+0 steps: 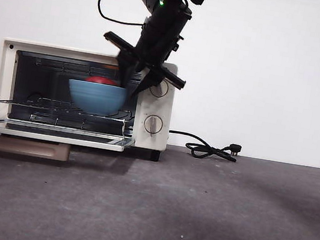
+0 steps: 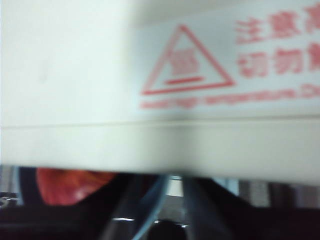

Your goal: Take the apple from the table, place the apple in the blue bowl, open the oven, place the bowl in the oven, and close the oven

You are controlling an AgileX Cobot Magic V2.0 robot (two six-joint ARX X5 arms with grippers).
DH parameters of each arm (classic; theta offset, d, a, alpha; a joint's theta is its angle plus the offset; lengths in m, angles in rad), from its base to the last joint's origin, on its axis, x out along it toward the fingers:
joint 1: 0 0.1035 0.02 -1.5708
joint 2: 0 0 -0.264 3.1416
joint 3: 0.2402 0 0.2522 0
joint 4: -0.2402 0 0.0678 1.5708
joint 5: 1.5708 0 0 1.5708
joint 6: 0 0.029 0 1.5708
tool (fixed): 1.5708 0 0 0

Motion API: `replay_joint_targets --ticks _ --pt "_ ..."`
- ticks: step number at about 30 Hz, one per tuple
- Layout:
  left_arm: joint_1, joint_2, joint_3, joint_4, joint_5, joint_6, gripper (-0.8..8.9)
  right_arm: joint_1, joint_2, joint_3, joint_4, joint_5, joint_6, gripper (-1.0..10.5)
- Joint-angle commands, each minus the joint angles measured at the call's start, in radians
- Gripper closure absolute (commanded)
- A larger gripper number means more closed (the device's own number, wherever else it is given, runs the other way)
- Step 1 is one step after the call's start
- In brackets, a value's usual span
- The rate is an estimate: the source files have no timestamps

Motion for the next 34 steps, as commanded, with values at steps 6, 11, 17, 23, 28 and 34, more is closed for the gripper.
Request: replay_joint_targets --ticks 6,11,17,23,28,34 --pt "-0.003 -0.005 -0.002 0.000 -0.003 -0.007 8.18 -0.006 0.017 -0.003 -0.017 0.035 0.012 7.3" --pt "-0.003 -0.005 -0.002 0.000 -0.003 -0.006 8.18 -0.006 0.011 0.004 -0.027 0.048 0.003 7.3" --pt "-0.003 -0.005 -0.002 0.000 -0.004 -0.002 8.18 -0.005 0.011 0.067 -0.100 0.095 -0.044 7.3" --pt "-0.003 -0.005 -0.002 0.000 -0.030 0.013 8.18 0.003 0.011 0.173 -0.199 0.112 -0.107 7.3" --pt "-0.003 -0.002 -0.002 0.002 -0.152 0.037 8.19 0.031 0.011 0.304 -0.292 0.115 -0.211 7.3" --pt "-0.003 0.023 -0.002 0.011 -0.266 0.076 8.20 0.081 0.011 0.508 -0.464 0.226 -0.354 7.3"
